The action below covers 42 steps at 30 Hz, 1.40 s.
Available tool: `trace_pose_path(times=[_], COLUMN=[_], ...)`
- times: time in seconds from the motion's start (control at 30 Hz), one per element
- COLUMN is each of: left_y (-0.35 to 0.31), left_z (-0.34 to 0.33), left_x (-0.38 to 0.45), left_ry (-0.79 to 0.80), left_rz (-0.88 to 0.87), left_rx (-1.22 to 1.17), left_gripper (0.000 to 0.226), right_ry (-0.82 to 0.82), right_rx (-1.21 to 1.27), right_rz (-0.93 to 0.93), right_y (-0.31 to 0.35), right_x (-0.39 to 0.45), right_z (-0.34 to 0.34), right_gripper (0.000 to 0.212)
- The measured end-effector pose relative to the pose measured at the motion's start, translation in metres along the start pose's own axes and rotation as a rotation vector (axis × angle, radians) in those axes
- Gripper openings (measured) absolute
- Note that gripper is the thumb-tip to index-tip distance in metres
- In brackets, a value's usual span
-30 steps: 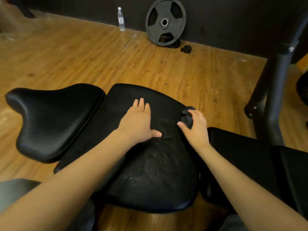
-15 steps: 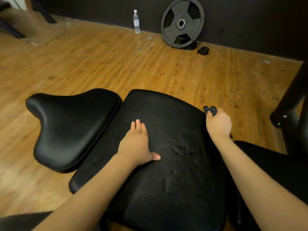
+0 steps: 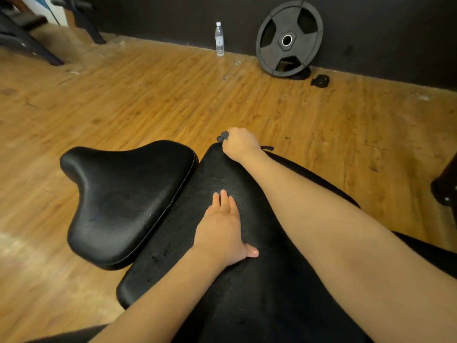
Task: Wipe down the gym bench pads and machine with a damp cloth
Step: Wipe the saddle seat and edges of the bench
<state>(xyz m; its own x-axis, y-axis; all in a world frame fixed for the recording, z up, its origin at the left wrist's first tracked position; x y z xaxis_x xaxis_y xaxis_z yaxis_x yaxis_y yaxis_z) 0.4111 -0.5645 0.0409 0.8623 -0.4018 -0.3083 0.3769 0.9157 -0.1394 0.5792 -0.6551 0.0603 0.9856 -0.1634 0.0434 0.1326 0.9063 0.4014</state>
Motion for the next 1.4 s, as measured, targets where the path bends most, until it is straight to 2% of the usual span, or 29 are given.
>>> trace_pose_path(times=[0.27, 0.47, 0.6, 0.73, 0.93, 1.07, 1.2, 1.4], left_y=[0.0, 0.0, 0.001, 0.002, 0.003, 0.002, 0.002, 0.001], left_z=[0.002, 0.002, 0.0, -0.001, -0.003, -0.004, -0.004, -0.004], left_x=[-0.003, -0.002, -0.002, -0.002, 0.0, 0.002, 0.003, 0.004], left_ry=[-0.002, -0.005, -0.015, -0.023, -0.032, -0.038, -0.036, -0.027], left_rz=[0.001, -0.004, -0.01, -0.018, -0.023, -0.023, -0.025, -0.02], left_rx=[-0.038, -0.052, -0.05, -0.065, -0.023, -0.002, 0.003, -0.001], left_gripper=[0.12, 0.12, 0.12, 0.119, 0.117, 0.116, 0.117, 0.119], right_ry=[-0.074, -0.185, -0.249, -0.196, -0.038, -0.01, 0.017, -0.025], right_rx=[0.154, 0.185, 0.194, 0.142, 0.201, 0.087, 0.103, 0.205], right_rz=[-0.098, -0.319, -0.504, -0.553, -0.189, -0.037, -0.049, -0.15], right_y=[-0.067, -0.168, -0.205, -0.176, -0.057, 0.006, 0.001, -0.063], right_x=[-0.031, -0.096, -0.134, -0.102, -0.021, -0.002, 0.006, -0.012], right_z=[0.023, 0.056, 0.068, 0.065, 0.028, 0.002, 0.001, 0.022], right_gripper=[0.021, 0.026, 0.025, 0.038, 0.032, 0.031, 0.033, 0.032])
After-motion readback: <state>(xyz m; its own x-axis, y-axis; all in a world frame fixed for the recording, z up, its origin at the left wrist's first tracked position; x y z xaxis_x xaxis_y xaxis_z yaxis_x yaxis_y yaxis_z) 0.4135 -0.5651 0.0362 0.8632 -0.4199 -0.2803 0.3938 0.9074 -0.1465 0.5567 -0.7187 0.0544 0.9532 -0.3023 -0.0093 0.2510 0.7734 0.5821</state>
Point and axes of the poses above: each hand's wrist, its own x-axis towards the middle knuckle, its own z-axis out of the back of the hand, y = z × x, the point moved 5 cm from there along x, towards the middle knuckle, and after that the axes turned 9 degrees about -y, right-handed, at the moved point
